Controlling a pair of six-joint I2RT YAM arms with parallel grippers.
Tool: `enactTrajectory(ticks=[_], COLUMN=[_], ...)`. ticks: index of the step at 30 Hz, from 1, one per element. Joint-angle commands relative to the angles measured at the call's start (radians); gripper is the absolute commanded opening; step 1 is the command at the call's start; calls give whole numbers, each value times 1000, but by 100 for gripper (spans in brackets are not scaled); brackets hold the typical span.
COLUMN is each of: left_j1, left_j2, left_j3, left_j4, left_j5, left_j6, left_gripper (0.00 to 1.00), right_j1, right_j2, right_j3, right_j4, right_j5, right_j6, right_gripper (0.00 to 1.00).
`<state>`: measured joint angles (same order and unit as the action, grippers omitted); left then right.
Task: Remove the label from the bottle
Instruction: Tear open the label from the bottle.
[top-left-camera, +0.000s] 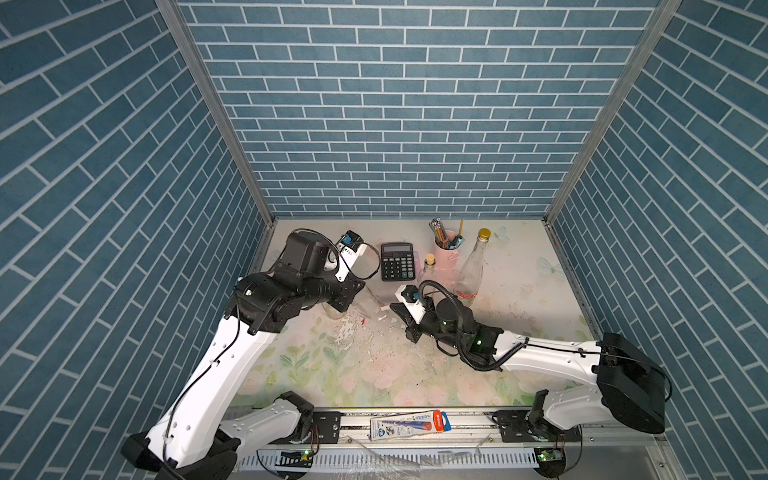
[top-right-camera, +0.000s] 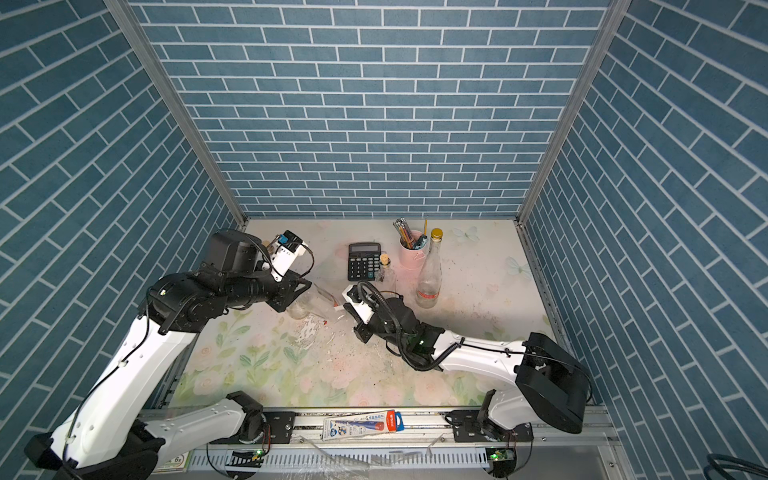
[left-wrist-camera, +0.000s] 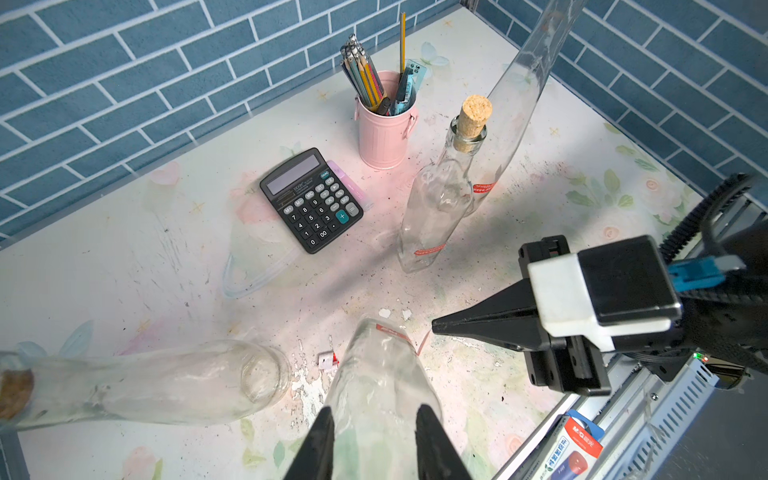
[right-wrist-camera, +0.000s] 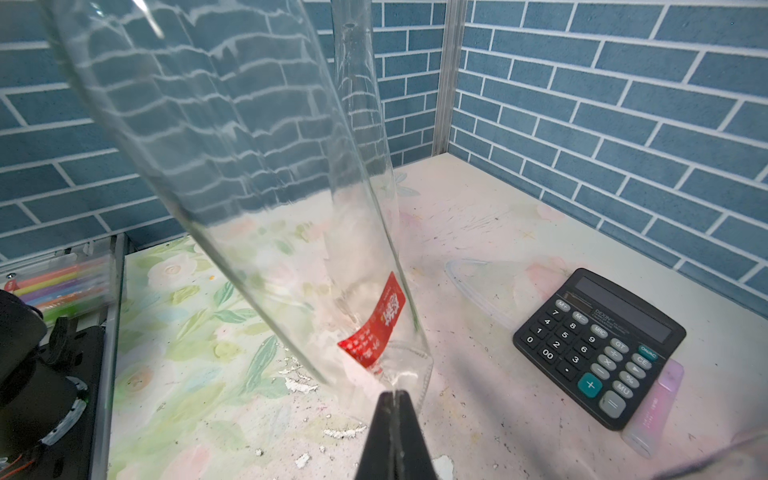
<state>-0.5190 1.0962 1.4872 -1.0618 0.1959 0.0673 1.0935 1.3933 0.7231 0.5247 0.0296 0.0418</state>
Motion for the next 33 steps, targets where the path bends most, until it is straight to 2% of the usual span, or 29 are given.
enactTrajectory(ticks=[1,9,18,33], left_j1=[-3,-3,-3,-3], left_j2=[-2,9,32,25], left_j3=[37,51,62,81], left_j4=[-19,-50,-64,-125], left_j5=[4,-1,-59,-18], left_j6=[24,45,48,91], left_gripper=[0,0,0,0], right_j1=[-10,-10,-11,-16], right_j2=[5,10,4,12], right_j3=[30,42,48,50], right_j4=[-15,-35,-47,-52], right_j5=[3,20,28,59], right_j6=[-54,-71,-83,-85], right_gripper=[0,0,0,0])
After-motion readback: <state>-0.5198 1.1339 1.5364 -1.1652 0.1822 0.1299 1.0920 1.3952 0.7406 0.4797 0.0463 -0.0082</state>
